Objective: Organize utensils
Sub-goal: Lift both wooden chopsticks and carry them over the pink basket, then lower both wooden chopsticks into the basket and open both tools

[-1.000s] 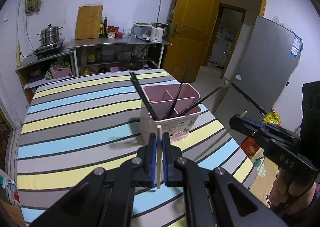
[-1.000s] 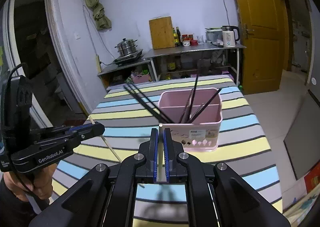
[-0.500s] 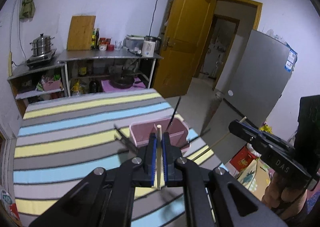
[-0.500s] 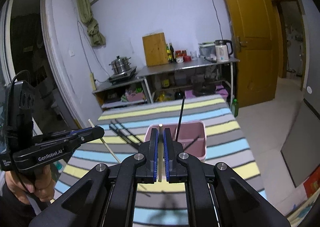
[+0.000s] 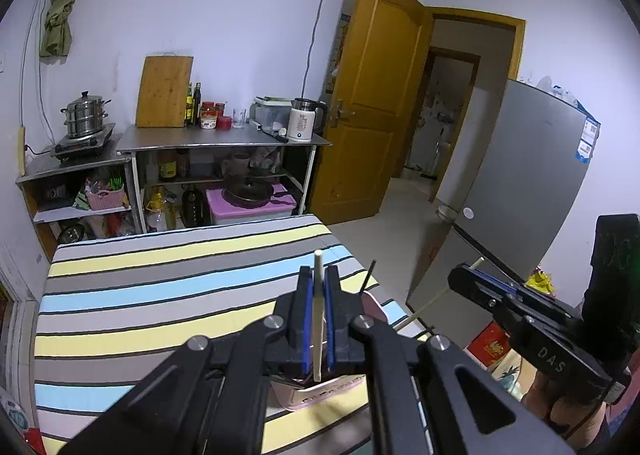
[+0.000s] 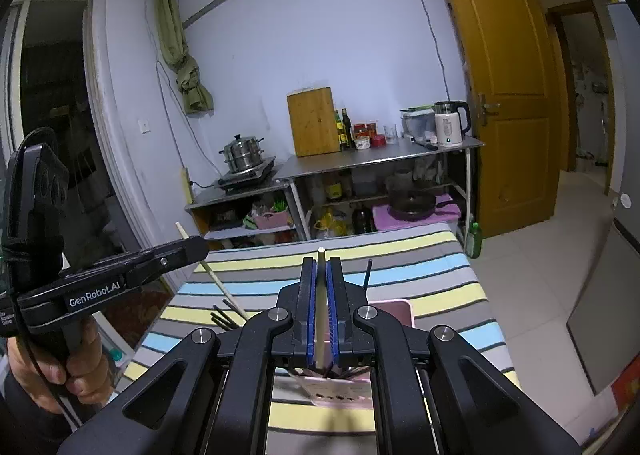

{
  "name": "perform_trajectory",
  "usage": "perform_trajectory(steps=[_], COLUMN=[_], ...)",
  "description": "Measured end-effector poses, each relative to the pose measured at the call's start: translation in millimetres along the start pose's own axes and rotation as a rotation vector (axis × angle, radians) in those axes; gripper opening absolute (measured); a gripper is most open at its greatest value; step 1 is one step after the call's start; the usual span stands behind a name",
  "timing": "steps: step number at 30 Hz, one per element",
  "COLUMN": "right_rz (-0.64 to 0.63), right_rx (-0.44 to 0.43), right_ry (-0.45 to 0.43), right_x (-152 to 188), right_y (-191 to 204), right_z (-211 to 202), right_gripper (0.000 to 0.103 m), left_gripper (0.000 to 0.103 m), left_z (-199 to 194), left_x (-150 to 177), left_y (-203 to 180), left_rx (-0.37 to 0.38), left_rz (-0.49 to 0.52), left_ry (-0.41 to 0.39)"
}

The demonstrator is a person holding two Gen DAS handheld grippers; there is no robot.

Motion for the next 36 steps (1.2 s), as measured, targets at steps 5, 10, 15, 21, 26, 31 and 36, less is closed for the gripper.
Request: perform_trajectory(steps=[5, 10, 15, 21, 26, 31, 36], right_rz=[0.003, -0.001, -0.006, -0.017, -0.023, -0.032, -0.018], right_rx=[0.01, 0.023, 0.028, 0.027, 0.028, 0.025, 0.019], right_ry=[0.024, 0.057, 0.09, 0.131, 0.161, 0.202, 0.221], right_x=[6.1, 14.8, 25.3, 38.2, 48.1, 64.3, 74.6], right_y=[-6.7, -11.8, -15.3, -17.1, -18.1, -15.5, -20.5], right_z=[13.1, 30.4, 47.6, 63.6, 72.3, 81.9, 85.1], right_gripper=[0.005, 0.005, 0.005, 0.005, 0.005, 0.005, 0.005], left_gripper=[0.006, 0.006, 0.006, 0.006, 0.006, 0.006, 0.006], left_z=[19.3, 40.0, 60.1, 75.7, 78.5, 75.4, 70.1], left_x=[11.9, 24.0, 34.3, 47.2, 49.1, 51.5, 56.6], left_y=[3.8, 6.4, 9.5, 11.2, 10.2, 8.7, 5.5], left_rx=[0.003, 0.006, 0.0, -0.004, -0.013, 0.0, 0.002], left_rz=[-0.013, -0.019, -0.02, -0.015, -0.001, 0.016, 0.048], left_ry=[0.034, 0.072, 0.109, 0.154, 0.161, 0.168, 0.182])
Point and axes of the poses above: each gripper's, at about its wrist camera, not at the fingertips, and z roughly the way its jaws point, y to its left, x to its underside, the point moved 6 cm from there along z, roughly the way its jaws point, and after that the axes turned 1 degree about -x, right-handed, at the moved point
